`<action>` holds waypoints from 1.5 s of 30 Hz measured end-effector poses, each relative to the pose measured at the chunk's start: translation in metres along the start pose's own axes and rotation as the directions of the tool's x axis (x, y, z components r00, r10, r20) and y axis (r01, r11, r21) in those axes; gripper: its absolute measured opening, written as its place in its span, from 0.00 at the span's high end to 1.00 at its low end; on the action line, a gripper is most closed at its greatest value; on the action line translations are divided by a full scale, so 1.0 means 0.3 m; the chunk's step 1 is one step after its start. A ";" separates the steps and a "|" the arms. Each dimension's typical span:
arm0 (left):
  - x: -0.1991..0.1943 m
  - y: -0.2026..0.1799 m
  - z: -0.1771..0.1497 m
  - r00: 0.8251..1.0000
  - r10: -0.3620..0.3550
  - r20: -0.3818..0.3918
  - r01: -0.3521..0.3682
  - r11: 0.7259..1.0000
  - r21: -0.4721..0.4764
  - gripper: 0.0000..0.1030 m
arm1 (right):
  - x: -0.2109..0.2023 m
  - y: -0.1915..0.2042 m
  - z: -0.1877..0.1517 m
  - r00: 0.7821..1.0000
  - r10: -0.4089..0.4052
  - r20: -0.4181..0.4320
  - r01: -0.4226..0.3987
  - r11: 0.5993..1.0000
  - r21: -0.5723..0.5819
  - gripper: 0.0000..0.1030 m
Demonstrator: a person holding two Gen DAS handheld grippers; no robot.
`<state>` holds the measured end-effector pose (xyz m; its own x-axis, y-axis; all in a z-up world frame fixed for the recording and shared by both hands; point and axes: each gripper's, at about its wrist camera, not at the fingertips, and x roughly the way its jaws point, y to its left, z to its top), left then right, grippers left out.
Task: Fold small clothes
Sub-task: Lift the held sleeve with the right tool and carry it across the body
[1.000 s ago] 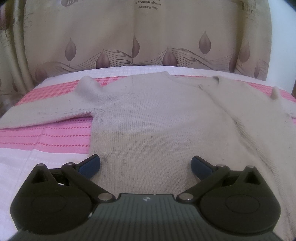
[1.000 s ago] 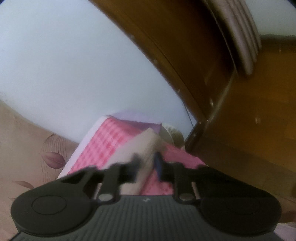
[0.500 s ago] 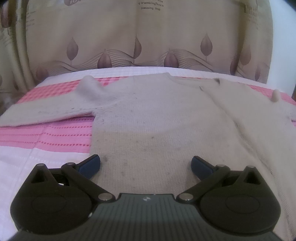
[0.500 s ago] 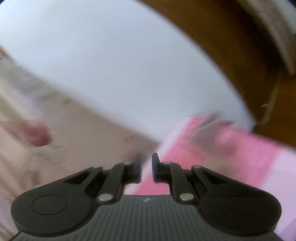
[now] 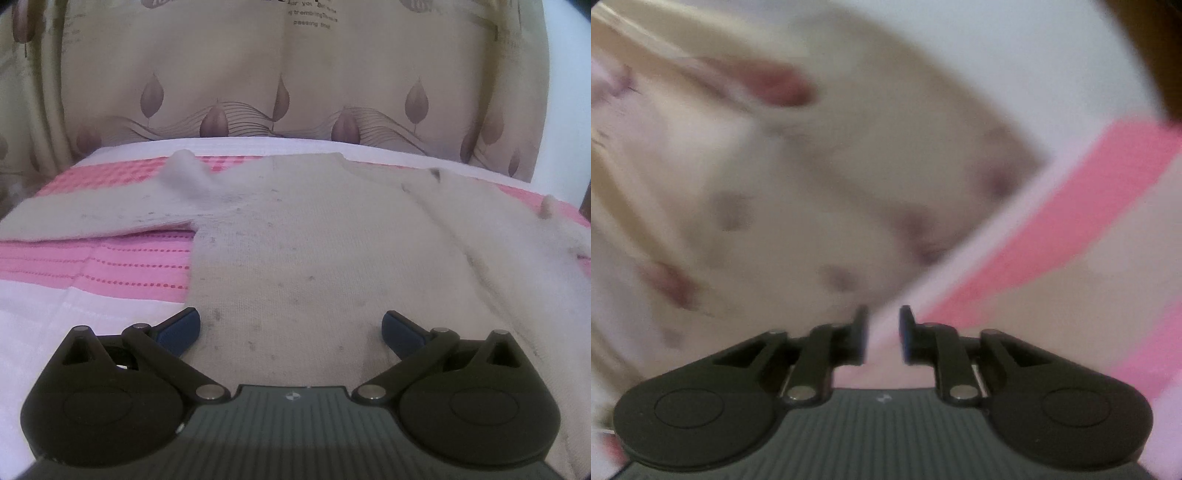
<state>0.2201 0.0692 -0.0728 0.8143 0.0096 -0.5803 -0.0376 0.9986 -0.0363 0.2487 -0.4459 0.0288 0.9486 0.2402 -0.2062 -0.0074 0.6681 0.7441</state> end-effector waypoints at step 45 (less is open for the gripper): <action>0.005 0.018 0.001 0.998 0.065 -0.011 -0.065 0.998 -0.020 0.00 | 0.132 -0.081 0.206 0.977 0.146 0.155 -0.182 0.950 0.253 0.93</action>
<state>0.2214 0.0747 -0.0736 0.8039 0.0738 -0.5902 -0.1018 0.9947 -0.0143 0.3059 -0.4962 0.0420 0.9748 0.2232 0.0055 -0.0996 0.4129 0.9053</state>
